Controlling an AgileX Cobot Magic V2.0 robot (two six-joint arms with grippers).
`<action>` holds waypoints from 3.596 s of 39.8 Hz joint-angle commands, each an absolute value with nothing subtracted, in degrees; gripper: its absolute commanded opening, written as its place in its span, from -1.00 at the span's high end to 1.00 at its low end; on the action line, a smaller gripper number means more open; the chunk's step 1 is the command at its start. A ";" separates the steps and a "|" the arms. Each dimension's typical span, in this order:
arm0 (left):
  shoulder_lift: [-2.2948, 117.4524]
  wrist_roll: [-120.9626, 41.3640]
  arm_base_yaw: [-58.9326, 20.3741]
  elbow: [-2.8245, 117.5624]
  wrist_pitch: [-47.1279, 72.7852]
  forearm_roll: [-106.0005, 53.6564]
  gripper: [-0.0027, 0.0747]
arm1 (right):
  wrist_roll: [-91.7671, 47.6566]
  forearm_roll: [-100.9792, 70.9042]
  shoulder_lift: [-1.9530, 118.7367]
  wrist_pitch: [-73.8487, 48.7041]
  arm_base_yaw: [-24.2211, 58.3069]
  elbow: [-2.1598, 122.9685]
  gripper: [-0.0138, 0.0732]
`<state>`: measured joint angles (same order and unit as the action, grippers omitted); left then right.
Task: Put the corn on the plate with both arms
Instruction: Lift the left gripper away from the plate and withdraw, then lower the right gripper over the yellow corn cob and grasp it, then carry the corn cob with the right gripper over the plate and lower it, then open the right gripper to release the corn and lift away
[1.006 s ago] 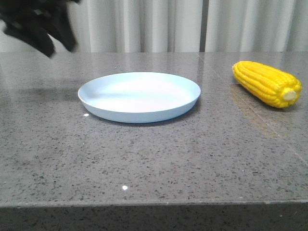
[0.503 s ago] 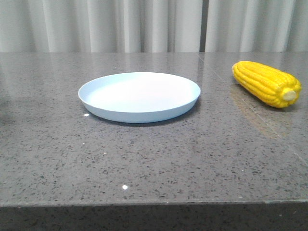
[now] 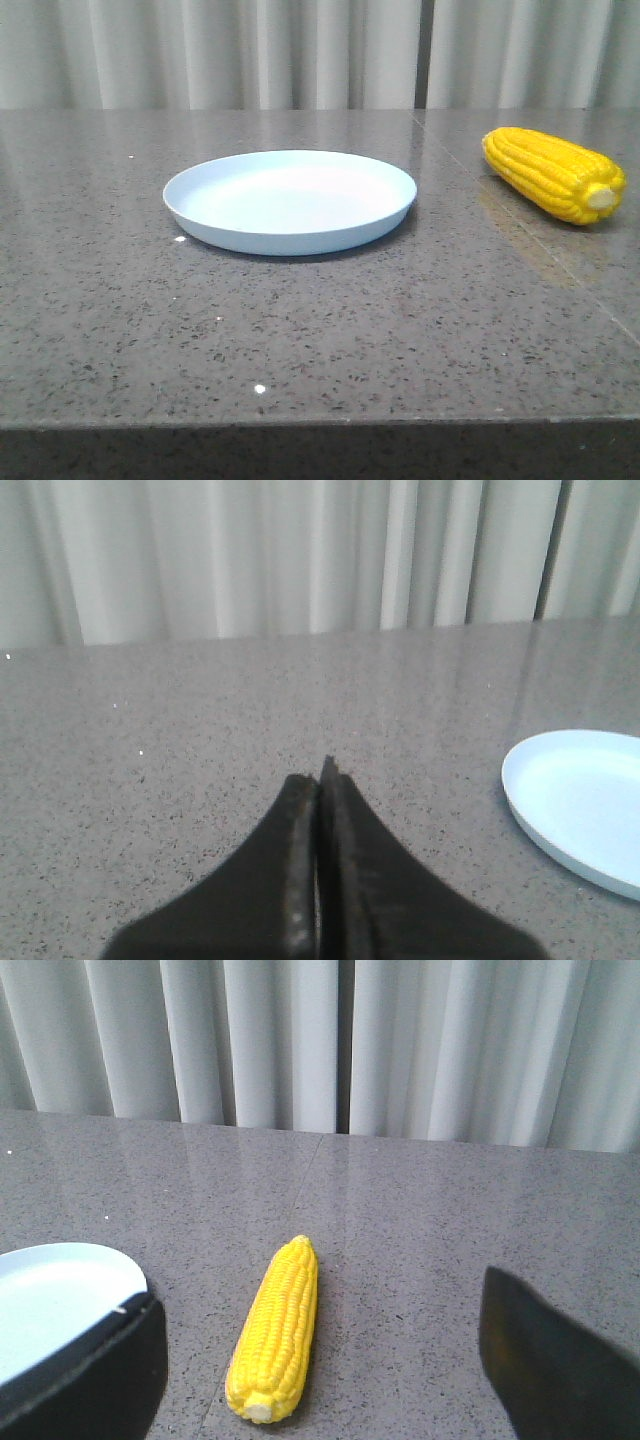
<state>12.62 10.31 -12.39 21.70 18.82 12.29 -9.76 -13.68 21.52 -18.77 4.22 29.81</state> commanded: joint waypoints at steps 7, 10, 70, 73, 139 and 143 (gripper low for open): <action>3.08 11.01 -12.74 19.95 14.64 12.29 0.98 | -10.19 -14.14 22.36 -14.35 3.97 31.75 -0.81; 2.84 11.01 -12.74 19.84 14.64 12.14 0.98 | -10.19 -14.14 22.36 -14.35 3.97 31.75 -0.81; 2.84 11.01 -12.54 19.84 14.52 12.14 0.98 | -10.19 -19.93 88.13 -30.77 7.60 64.67 -0.45; 2.84 11.01 -12.54 19.84 14.52 12.14 0.98 | -10.19 -19.93 88.06 -30.77 7.60 64.85 -0.06; 2.84 11.01 -12.54 19.84 14.52 12.14 0.98 | 40.95 8.24 104.11 -52.40 39.01 92.23 0.41; 2.84 11.01 -12.54 19.84 14.52 12.14 0.98 | 40.95 7.37 103.83 -52.31 39.01 92.38 0.00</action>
